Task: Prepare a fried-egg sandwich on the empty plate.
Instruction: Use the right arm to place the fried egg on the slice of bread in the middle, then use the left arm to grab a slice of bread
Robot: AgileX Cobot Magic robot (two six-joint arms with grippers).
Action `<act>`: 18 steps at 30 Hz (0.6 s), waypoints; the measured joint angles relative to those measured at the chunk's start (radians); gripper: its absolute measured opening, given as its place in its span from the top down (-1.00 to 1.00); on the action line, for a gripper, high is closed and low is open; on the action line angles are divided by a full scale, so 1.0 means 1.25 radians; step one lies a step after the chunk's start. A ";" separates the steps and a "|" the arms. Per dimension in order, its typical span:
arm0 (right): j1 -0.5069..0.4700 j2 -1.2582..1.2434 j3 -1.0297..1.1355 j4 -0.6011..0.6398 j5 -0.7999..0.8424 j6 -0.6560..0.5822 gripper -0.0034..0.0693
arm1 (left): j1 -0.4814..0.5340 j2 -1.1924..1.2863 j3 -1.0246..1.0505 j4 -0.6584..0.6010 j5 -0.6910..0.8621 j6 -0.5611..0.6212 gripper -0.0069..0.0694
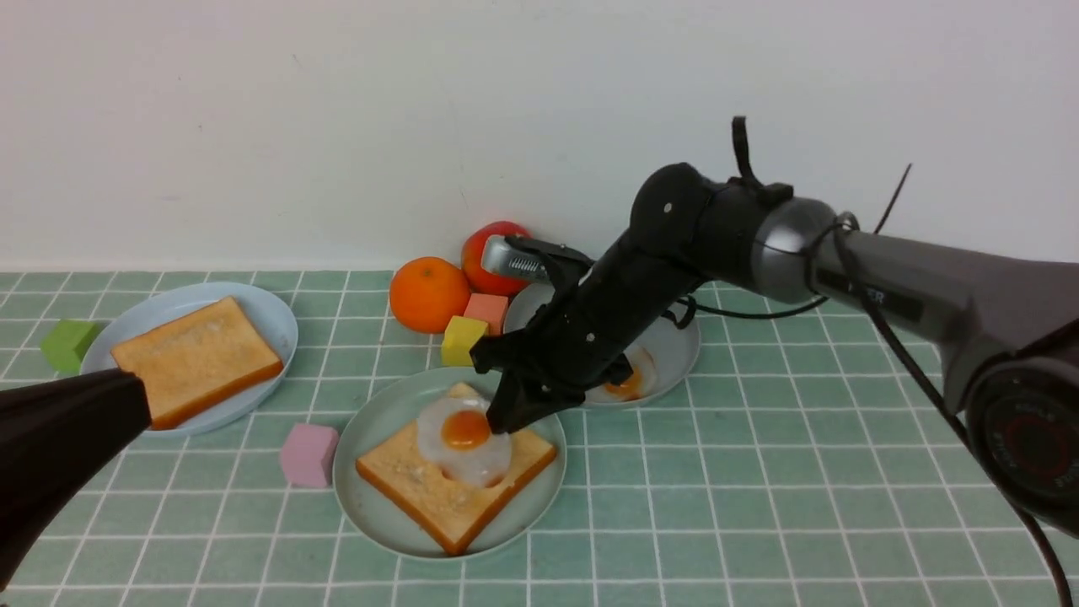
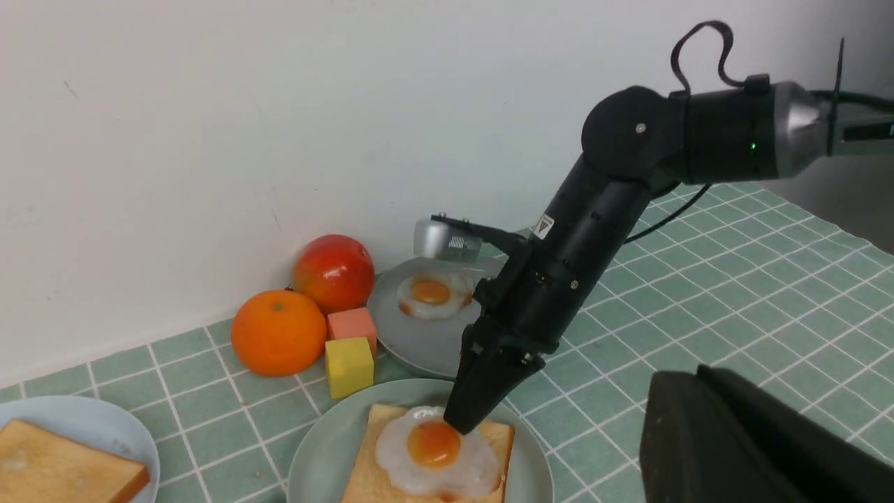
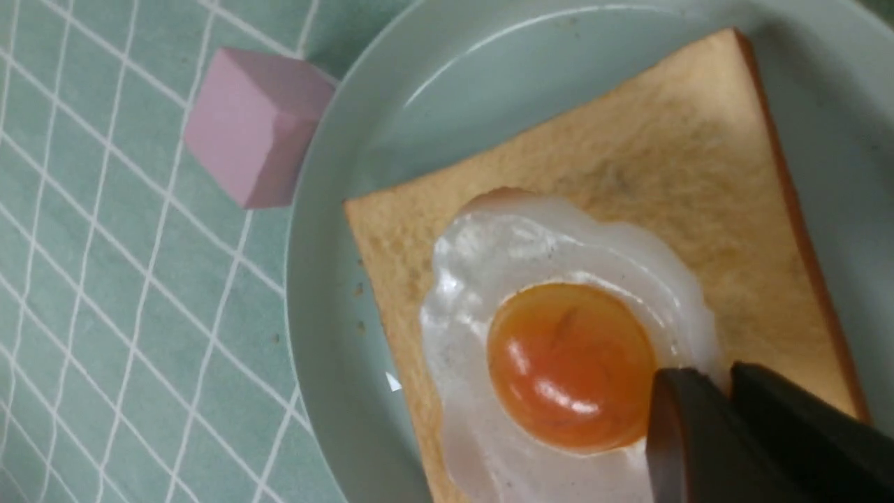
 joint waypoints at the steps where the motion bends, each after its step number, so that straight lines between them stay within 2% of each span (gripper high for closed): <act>1: 0.002 0.001 0.000 0.000 -0.003 0.003 0.64 | 0.000 0.000 0.000 0.000 -0.001 0.000 0.77; 3: 0.005 0.006 0.000 -0.001 -0.005 0.004 0.46 | 0.000 0.000 0.000 0.000 -0.003 0.000 0.77; 4: 0.005 0.006 0.000 -0.001 -0.005 0.004 0.46 | 0.000 0.000 0.000 0.000 -0.003 0.000 0.77; 7: 0.005 0.009 0.000 -0.008 -0.005 0.005 0.01 | 0.000 0.000 0.000 0.000 -0.003 0.000 0.77; 8: 0.005 0.009 0.000 -0.008 -0.005 0.005 -0.01 | 0.000 0.000 0.000 0.000 -0.003 0.000 0.77; 9: 0.003 0.003 0.000 -0.009 -0.001 0.006 -0.16 | 0.000 0.000 0.000 0.000 -0.002 0.000 0.77; 11: -0.003 -0.012 0.000 -0.010 0.011 0.006 -0.29 | 0.000 0.001 0.000 0.000 0.013 0.000 0.76; 14: -0.011 -0.067 0.000 -0.037 0.055 0.006 -0.27 | 0.000 0.021 0.000 0.000 0.057 0.000 0.76; 16: -0.015 -0.133 0.000 -0.087 0.108 0.006 -0.10 | 0.000 0.057 0.000 0.000 0.091 0.000 0.75; 18: -0.015 -0.222 0.002 -0.159 0.174 0.011 0.16 | 0.000 0.134 0.000 0.000 0.118 -0.001 0.75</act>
